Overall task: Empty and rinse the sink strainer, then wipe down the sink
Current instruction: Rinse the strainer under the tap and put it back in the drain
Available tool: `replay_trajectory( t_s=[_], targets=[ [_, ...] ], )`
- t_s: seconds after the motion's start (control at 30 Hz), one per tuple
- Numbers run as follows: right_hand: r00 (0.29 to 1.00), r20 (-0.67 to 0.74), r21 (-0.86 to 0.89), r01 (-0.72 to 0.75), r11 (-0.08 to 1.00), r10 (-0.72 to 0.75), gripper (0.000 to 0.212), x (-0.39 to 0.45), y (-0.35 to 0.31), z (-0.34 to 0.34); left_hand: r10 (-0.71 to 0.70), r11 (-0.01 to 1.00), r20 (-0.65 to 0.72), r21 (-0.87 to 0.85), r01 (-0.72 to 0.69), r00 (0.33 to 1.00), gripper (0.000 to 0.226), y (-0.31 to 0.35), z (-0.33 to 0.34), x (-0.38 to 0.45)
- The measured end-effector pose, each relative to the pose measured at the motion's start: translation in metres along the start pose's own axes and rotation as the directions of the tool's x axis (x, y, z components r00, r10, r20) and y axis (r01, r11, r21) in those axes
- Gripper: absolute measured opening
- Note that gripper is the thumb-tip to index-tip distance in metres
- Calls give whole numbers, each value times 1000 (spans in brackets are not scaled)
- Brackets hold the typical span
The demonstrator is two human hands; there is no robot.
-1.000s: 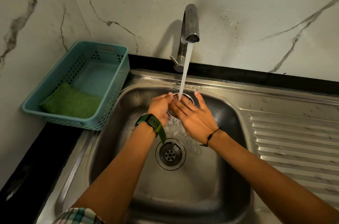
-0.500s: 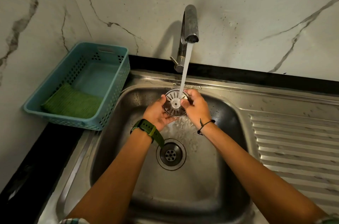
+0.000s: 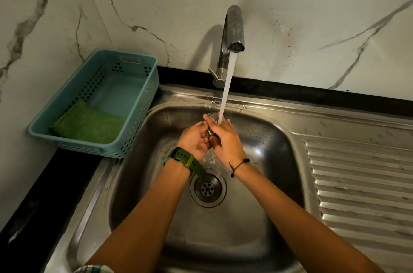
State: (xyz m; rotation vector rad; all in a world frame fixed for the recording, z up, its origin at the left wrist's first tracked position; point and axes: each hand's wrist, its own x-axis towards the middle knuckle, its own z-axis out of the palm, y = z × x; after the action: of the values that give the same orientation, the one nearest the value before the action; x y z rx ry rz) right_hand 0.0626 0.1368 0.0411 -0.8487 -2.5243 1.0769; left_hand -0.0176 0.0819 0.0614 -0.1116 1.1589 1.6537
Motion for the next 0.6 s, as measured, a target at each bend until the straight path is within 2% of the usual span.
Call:
replay_trajectory(
  t_s=[0.1,0.13,0.2,0.27,0.3,0.4,0.47,0.53,0.6],
  targets=[
    [993,-95,-5,65,998,-65,52,-13,12,-4,-32,998,21,-57,33,999,22,-1,6,-2],
    [989,-140,49,53,997,-45,50,-17,15,-7,-36,996,23,-82,38,999,22,-3,7,-2],
    [979,-180,176,-59,983,91,51,-17,19,-12,-31,990,27,-134,34,999,22,-5,10,-4],
    [972,-129,216,-164,963,194,56,-13,22,-14,-8,991,30,-135,12,1000,29,-7,11,-4],
    [978,-93,205,-162,965,184,58,-11,21,-15,8,995,33,-98,-5,999,31,-7,11,-4],
    [1000,-11,184,-20,983,22,63,-1,14,-15,60,990,19,124,-62,998,33,-5,13,-5],
    [997,74,220,-12,975,-4,66,9,11,-19,88,960,-20,267,-80,996,31,-2,11,-4],
    [981,189,326,-109,939,49,63,19,9,-25,87,935,-70,350,-57,994,28,1,4,-1],
    [948,293,415,-243,876,125,53,24,10,-30,68,939,-89,342,-34,994,27,3,-4,1]
  ],
)
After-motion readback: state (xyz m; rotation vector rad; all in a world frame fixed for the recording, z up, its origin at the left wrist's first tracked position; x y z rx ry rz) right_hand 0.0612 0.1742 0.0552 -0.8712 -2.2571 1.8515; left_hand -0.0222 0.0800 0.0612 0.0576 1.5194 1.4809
